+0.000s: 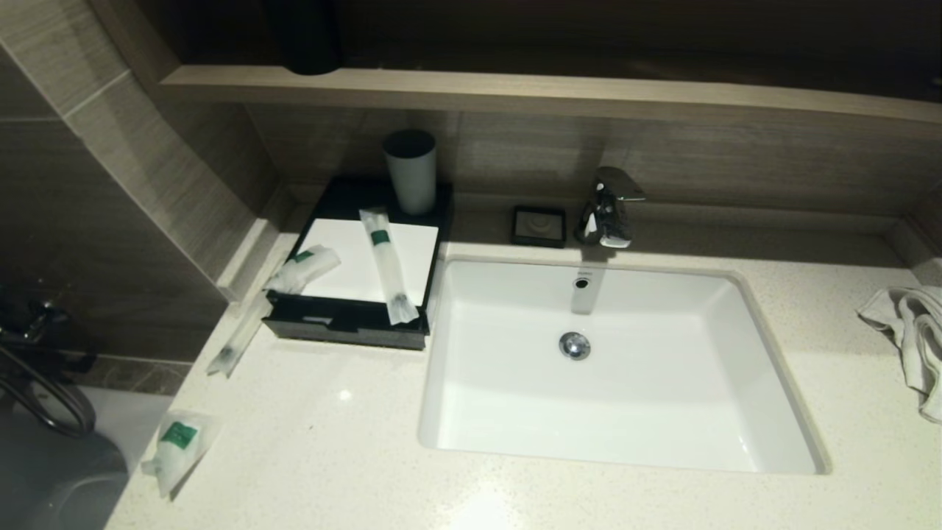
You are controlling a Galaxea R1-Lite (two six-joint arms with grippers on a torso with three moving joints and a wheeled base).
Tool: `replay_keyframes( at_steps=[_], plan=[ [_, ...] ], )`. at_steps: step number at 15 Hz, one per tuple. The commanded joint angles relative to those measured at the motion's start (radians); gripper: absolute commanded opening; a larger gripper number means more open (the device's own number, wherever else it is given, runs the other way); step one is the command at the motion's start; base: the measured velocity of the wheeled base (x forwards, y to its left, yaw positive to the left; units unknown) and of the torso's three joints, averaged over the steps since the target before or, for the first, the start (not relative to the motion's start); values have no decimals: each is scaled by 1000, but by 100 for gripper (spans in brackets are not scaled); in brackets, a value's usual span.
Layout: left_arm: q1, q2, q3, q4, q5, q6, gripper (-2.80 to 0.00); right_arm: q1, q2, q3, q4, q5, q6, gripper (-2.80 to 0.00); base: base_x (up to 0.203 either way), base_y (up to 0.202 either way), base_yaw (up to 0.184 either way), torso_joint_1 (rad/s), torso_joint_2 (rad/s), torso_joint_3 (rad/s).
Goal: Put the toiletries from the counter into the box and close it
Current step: Open the drawer
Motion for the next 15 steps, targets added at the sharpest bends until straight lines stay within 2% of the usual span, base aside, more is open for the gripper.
replay_keyframes(
  at_steps=[1, 11, 15],
  plan=[
    [0, 1, -13, 3, -3, 1, -280, 0, 1, 0, 0, 0, 0, -280, 0, 0, 0, 0, 0, 0],
    [-1, 44, -9, -3, 4, 4, -280, -2, 2, 0, 0, 0, 0, -280, 0, 0, 0, 0, 0, 0],
    [-6, 87, 31, -15, 7, 56, -280, 0, 2, 0, 0, 0, 0, -280, 0, 0, 0, 0, 0, 0]
  ],
)
